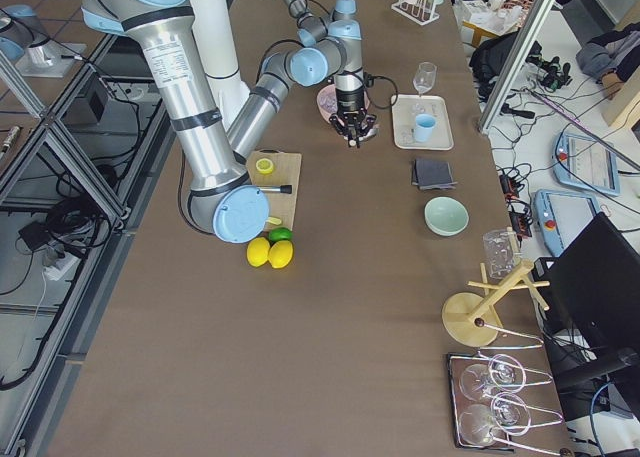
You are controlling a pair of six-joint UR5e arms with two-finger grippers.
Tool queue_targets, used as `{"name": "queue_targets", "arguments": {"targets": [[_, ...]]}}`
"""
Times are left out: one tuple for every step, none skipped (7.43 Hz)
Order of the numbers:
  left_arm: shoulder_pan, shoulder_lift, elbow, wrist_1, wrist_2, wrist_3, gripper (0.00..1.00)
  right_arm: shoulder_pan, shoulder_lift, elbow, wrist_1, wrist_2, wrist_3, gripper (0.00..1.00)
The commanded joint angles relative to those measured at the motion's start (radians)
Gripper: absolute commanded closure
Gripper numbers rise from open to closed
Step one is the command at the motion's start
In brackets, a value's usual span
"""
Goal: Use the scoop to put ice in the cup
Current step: 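Carry the scoop over the pink bowl while the left gripper holds the bowl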
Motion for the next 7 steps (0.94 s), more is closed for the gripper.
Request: {"name": "queue_targets", "arguments": {"targets": [[0.0,0.0,0.0,0.0,0.0,0.0,0.01,-0.075,0.084,0.031,-0.12,-0.036,-0.014,1.0],[0.0,0.0,0.0,0.0,0.0,0.0,0.01,-0.081,0.133,0.03,-0.185,-0.038,-0.032,1.0],[0.0,0.0,0.0,-0.002,0.0,0.0,0.01,-0.105,0.191,0.016,-0.274,-0.079,-0.032,1.0],[0.0,0.0,0.0,-0.002,0.0,0.002,0.01,-0.121,0.224,0.004,-0.319,-0.1,-0.032,1.0],[0.0,0.0,0.0,-0.002,0.0,0.002,0.01,-0.144,0.238,-0.001,-0.347,-0.123,-0.032,1.0],[0.0,0.0,0.0,-0.002,0.0,0.002,0.01,-0.174,0.305,-0.046,-0.403,-0.15,-0.029,1.0],[0.0,0.0,0.0,-0.002,0.0,0.002,0.01,-0.197,0.386,-0.103,-0.478,-0.156,-0.034,1.0]]}}
